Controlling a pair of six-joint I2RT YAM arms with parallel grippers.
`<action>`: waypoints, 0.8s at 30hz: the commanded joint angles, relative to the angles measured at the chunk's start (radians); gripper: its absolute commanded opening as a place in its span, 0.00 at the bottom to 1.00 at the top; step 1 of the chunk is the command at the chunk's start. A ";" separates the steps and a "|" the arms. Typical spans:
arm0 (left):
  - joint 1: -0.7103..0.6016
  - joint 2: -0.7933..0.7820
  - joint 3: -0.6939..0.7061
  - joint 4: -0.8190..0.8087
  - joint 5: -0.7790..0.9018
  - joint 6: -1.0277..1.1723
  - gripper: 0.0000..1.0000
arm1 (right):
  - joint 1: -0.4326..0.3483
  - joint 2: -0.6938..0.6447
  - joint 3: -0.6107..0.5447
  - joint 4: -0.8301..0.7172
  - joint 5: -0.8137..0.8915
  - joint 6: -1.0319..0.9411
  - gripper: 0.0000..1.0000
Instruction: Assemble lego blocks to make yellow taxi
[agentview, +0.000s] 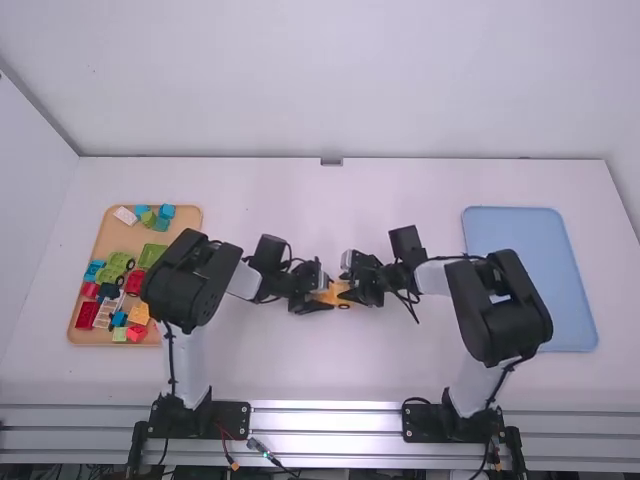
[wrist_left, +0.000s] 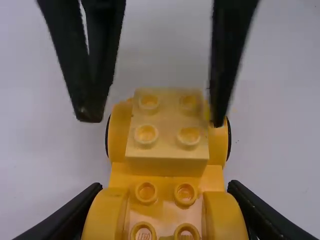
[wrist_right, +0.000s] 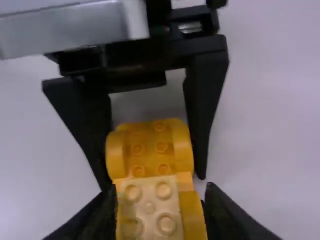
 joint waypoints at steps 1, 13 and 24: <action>-0.013 0.024 -0.020 -0.029 -0.058 -0.022 0.57 | -0.029 -0.108 0.040 -0.021 -0.067 0.025 0.58; -0.011 0.018 -0.017 -0.011 -0.058 -0.079 0.99 | -0.090 -0.380 0.051 -0.233 0.110 0.089 0.99; 0.129 -0.273 0.003 -0.279 -0.137 -0.199 0.99 | -0.077 -0.389 0.051 -0.230 0.146 0.092 0.99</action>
